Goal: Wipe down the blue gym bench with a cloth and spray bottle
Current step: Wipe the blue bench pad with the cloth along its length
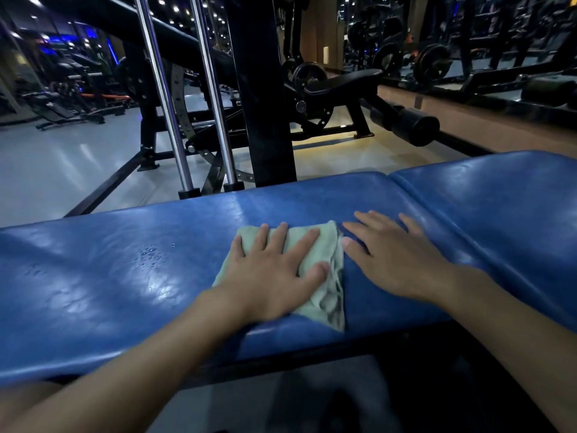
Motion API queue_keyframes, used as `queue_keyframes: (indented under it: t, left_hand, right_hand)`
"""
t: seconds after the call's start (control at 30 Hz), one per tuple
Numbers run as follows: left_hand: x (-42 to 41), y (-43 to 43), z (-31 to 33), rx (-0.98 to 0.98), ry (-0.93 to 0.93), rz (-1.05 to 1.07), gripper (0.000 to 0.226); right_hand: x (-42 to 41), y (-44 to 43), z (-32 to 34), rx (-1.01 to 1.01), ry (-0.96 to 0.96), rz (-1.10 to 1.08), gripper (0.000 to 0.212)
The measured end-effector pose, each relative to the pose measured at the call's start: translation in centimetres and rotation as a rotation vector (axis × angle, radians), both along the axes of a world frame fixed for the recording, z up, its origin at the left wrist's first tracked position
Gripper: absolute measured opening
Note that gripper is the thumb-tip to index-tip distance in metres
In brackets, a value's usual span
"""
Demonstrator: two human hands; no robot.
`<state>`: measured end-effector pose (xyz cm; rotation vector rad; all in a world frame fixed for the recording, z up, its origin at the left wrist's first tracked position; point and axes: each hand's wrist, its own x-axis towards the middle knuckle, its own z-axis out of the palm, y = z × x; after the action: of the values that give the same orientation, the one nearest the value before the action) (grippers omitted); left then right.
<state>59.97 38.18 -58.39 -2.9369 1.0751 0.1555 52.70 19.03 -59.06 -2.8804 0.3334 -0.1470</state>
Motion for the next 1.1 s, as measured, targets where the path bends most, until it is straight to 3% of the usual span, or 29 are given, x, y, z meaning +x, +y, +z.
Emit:
queue_keyframes:
  t: [0.23, 0.43, 0.6, 0.7, 0.87, 1.0, 1.1]
  left_hand:
    - [12.4, -5.6, 0.1, -0.020, -0.008, 0.105, 0.065]
    - [17.8, -7.6, 1.0, -0.014, 0.030, 0.178, 0.069]
    - [13.4, -5.3, 0.1, 0.006, -0.007, 0.116, 0.070]
    - [7.9, -2.6, -0.4, 0.054, -0.063, 0.038, 0.081]
    - [-0.9, 1.3, -0.2, 0.016, -0.050, 0.023, 0.066]
    - [-4.8, 3.4, -0.3, 0.011, -0.082, 0.020, 0.083]
    - [-5.9, 4.2, -0.4, -0.042, -0.131, 0.025, 0.081]
  right_hand:
    - [0.3, 0.0, -0.7, -0.068, -0.024, 0.009, 0.069]
    - [0.2, 0.1, -0.5, -0.085, -0.030, -0.023, 0.057]
    - [0.3, 0.0, -0.5, -0.080, -0.014, -0.019, 0.057]
    - [0.3, 0.0, -0.3, -0.071, 0.003, -0.010, 0.057]
    - [-0.1, 0.1, -0.1, -0.039, -0.015, -0.004, 0.056]
    - [-0.4, 0.6, 0.2, -0.083, -0.018, -0.043, 0.054]
    - [-0.4, 1.1, 0.8, -0.050, -0.106, -0.041, 0.051]
